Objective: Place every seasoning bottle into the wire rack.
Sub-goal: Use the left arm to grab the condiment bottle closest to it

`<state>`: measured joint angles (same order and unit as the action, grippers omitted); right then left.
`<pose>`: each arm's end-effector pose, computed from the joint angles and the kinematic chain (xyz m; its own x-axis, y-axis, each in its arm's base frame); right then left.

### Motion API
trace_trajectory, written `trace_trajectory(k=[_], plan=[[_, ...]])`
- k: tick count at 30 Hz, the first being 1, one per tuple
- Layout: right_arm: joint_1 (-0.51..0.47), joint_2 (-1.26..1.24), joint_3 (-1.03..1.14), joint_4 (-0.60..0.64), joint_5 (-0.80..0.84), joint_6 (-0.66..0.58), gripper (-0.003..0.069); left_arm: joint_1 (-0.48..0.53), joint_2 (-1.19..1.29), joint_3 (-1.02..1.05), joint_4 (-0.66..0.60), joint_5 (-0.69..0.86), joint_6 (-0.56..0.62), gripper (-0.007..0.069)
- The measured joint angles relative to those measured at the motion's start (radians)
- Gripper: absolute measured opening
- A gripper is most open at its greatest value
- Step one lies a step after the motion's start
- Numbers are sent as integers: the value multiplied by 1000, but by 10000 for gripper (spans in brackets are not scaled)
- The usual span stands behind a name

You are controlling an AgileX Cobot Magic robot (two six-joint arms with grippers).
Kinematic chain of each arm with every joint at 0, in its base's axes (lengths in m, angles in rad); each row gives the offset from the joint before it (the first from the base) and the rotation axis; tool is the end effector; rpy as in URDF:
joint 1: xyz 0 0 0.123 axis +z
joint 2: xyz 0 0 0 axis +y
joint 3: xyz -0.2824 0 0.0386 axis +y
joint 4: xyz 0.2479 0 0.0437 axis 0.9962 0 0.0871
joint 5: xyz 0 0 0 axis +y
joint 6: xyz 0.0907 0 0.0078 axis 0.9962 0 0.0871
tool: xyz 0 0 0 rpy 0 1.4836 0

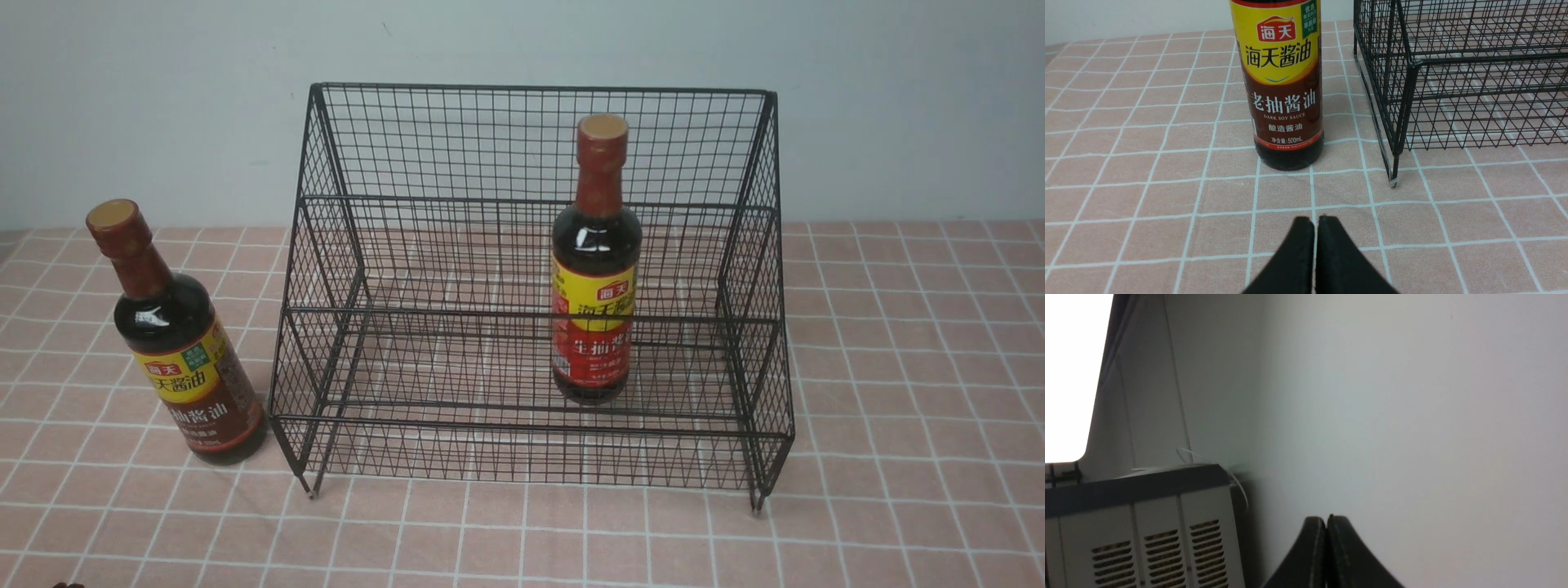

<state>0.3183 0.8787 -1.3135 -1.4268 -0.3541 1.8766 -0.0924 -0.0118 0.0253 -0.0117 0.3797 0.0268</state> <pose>0.1116 0.0695 0.5556 0.2115 0.5080 -0.8350 -0.7376 0.6435 0.2046 0.0521 -0.0052 0.1711 -0.2984 0.0436 -0.9535 0.1012 0.9948 0.0139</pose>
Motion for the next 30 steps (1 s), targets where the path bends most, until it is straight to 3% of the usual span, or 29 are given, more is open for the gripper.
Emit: trace_trajectory(k=[1, 4, 5, 6, 7, 8, 9, 10, 12, 14, 16, 20, 26, 30], plan=[[0, 4, 0, 59, 10, -90, -13, 0, 0, 0, 0, 0, 0, -7], [0, 16, 0, 473, 89, -617, -13, 0, 0, 0, 0, 0, 0, -7], [0, 17, 1, 568, 121, -721, -13, 0, 0, 0, 0, 0, 0, -7], [0, 17, 1, 801, 188, -975, -13, 0, 0, 0, 0, 0, 0, -7], [0, 17, 1, 834, 201, -1012, -13, 0, 0, 0, 0, 0, 0, -7], [0, 17, 1, 1093, 322, -1266, -13, 0, 0, 0, 0, 0, 0, -7], [0, 17, 1, 1153, 354, -1372, -13, 0, 0, 0, 0, 0, 0, -7], [0, 17, 1, 1336, 470, -1604, -13, 0, 0, 0, 0, 0, 0, -7], [0, 18, 2, 1535, 635, -1877, -13, 0, 0, 0, 0, 0, 0, -7], [0, 25, 4, 1651, 774, -2053, -13, 0, 0, 0, 0, 0, 0, -7], [0, 28, 14, 1717, 904, -2163, -13, 0, 0, 0, 0, 0, 0, -7], [0, 1, 50, 1700, 957, -2148, -13, 0, 0, 0, 0, 0, 0, -7], [0, -136, 211, 1441, 921, -1829, -13, 0, 0, 0, 0, 0, 0, -7], [0, -234, 362, 1296, 877, -1741, -13, 0, 0, 0, 0, 0, 0, -7]])
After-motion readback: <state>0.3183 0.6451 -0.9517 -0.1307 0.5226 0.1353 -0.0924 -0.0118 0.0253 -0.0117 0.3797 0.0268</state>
